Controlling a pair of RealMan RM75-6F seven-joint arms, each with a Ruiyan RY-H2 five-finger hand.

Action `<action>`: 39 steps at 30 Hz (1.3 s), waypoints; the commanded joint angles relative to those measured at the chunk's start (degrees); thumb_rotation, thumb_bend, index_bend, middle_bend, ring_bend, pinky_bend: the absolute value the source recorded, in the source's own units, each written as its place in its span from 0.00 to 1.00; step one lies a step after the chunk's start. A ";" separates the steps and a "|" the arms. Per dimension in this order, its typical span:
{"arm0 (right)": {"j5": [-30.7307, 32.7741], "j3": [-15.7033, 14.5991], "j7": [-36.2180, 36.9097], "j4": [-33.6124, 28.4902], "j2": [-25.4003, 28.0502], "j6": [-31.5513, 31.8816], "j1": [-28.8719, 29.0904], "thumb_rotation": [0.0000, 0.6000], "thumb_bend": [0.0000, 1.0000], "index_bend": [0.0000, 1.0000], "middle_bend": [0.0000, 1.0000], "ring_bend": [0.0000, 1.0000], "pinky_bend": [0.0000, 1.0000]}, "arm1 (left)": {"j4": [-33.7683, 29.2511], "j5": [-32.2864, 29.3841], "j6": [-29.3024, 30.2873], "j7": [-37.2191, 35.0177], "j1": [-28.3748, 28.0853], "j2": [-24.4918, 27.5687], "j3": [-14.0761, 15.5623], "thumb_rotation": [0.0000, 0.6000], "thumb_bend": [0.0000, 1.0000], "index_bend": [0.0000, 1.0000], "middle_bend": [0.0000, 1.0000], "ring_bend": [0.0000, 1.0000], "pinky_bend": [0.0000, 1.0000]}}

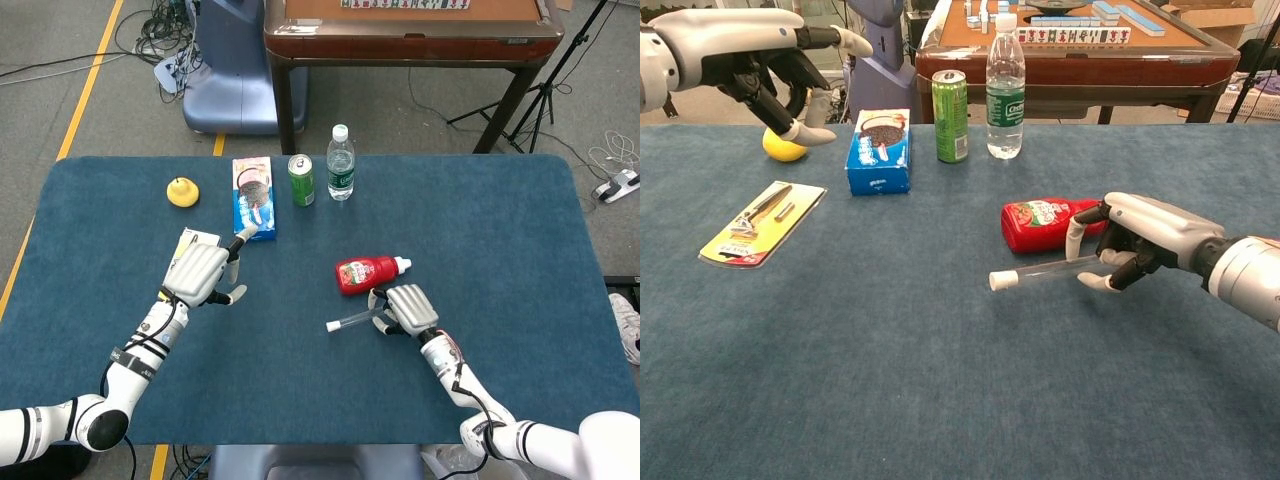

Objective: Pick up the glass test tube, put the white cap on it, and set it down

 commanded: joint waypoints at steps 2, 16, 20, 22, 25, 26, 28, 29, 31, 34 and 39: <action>-0.07 0.14 -0.07 -0.26 0.04 -0.05 -0.05 1.00 0.40 0.58 1.00 1.00 1.00 | 0.12 0.06 -0.10 -0.10 0.10 -0.04 -0.12 1.00 0.27 0.00 0.62 0.63 1.00; 0.99 0.64 -1.36 -1.17 0.07 -1.63 -0.02 1.00 0.35 0.49 1.00 1.00 1.00 | 0.37 0.28 -0.91 -0.61 0.45 -0.11 -0.24 1.00 0.27 0.00 0.62 0.63 1.00; 1.27 0.83 -2.15 -1.46 0.27 -1.80 0.01 1.00 0.32 0.45 1.00 1.00 1.00 | 0.45 0.44 -1.02 -0.79 0.52 -0.13 -0.34 1.00 0.27 0.00 0.62 0.63 1.00; 1.54 0.88 -2.38 -1.59 0.38 -2.12 0.02 1.00 0.31 0.44 1.00 1.00 1.00 | 0.56 0.46 -1.12 -0.87 0.56 -0.16 -0.33 1.00 0.27 0.00 0.62 0.63 1.00; 1.71 0.91 -2.77 -1.65 0.38 -2.36 0.05 1.00 0.29 0.42 1.00 1.00 1.00 | 0.76 0.40 -1.33 -0.94 0.57 -0.19 -0.35 1.00 0.27 0.00 0.62 0.63 1.00; 1.73 0.90 -2.84 -1.71 0.41 -2.45 0.07 1.00 0.29 0.42 1.00 1.00 1.00 | 0.80 0.40 -1.37 -0.98 0.58 -0.18 -0.37 1.00 0.27 0.00 0.62 0.63 1.00; 1.56 1.15 -2.65 -2.32 0.68 -2.10 0.04 1.00 0.29 0.42 1.00 1.00 1.00 | 0.83 0.44 -1.35 -1.09 0.64 -0.13 -0.45 1.00 0.27 0.00 0.62 0.63 1.00; 1.43 1.29 -2.55 -2.72 0.97 -1.86 0.02 1.00 0.29 0.42 1.00 1.00 1.00 | 0.83 0.46 -1.33 -1.11 0.69 -0.06 -0.47 1.00 0.27 0.00 0.62 0.63 1.00; 0.91 1.68 -2.48 -4.43 2.25 -0.99 -0.08 1.00 0.29 0.42 1.00 1.00 1.00 | 0.81 0.43 -1.29 -1.24 0.86 0.23 -0.50 1.00 0.27 0.00 0.62 0.63 1.00; -0.53 2.02 -3.60 -8.42 5.74 1.11 -0.47 1.00 0.29 0.42 1.00 1.00 1.00 | 0.85 0.33 -1.11 -1.74 1.33 0.91 -0.61 1.00 0.27 0.00 0.62 0.63 1.00; -1.13 2.34 -9.04 -17.73 14.60 4.97 -2.51 1.00 0.33 0.46 1.00 1.00 1.00 | 0.07 0.55 -0.82 -2.12 2.88 3.81 0.12 1.00 0.27 0.00 0.57 0.57 0.99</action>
